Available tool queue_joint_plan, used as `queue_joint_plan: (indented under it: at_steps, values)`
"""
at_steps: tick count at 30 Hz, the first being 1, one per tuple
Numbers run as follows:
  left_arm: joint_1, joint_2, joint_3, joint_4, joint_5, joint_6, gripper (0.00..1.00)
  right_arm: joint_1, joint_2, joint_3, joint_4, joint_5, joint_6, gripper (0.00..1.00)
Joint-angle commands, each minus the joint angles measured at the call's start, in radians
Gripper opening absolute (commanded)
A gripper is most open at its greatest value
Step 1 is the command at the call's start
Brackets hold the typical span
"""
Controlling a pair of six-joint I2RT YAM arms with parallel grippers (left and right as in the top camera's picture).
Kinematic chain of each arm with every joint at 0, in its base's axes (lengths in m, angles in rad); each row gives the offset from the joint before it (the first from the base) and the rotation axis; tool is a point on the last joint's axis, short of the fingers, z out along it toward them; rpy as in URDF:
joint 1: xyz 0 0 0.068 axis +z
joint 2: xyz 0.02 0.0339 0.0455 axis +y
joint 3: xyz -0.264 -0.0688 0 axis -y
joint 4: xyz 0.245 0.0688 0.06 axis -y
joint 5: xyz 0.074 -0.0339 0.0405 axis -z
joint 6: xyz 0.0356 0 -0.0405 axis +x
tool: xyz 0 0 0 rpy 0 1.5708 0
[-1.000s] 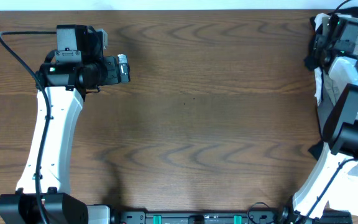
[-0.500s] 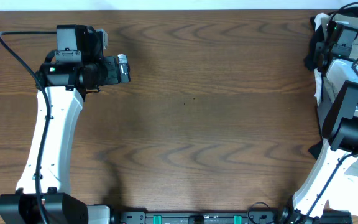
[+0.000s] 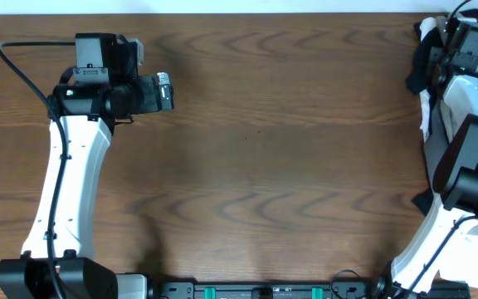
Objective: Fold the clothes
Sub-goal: 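Grasp khaki trousers with right gripper and pull them onto table center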
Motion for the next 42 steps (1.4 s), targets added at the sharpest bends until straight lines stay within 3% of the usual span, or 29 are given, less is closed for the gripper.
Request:
queue_joint_plan:
  at_steps: [1,11,19,27,33,42]
  values:
    - [0.005,-0.001,0.017,-0.002,0.013,-0.013,0.98,0.021,-0.088,0.018,-0.01,-0.027,0.002,0.01]
    - [0.005,-0.001,0.017,-0.002,0.013,-0.013,0.98,0.137,-0.243,0.018,-0.142,-0.214,-0.018,0.01]
    - [0.005,-0.001,0.017,-0.002,0.013,-0.013,0.98,0.401,-0.312,0.018,-0.314,-0.268,0.044,0.01]
    - [0.005,-0.001,0.017,-0.002,0.013,-0.013,0.98,0.723,-0.224,0.014,-0.425,-0.317,0.159,0.01]
    - [0.005,-0.001,0.017,-0.002,0.013,-0.013,0.98,0.928,-0.086,0.014,-0.408,-0.32,0.206,0.01]
    - [0.005,-0.001,0.017,-0.002,0.013,-0.013,0.98,1.052,-0.074,0.016,-0.412,-0.365,0.206,0.01]
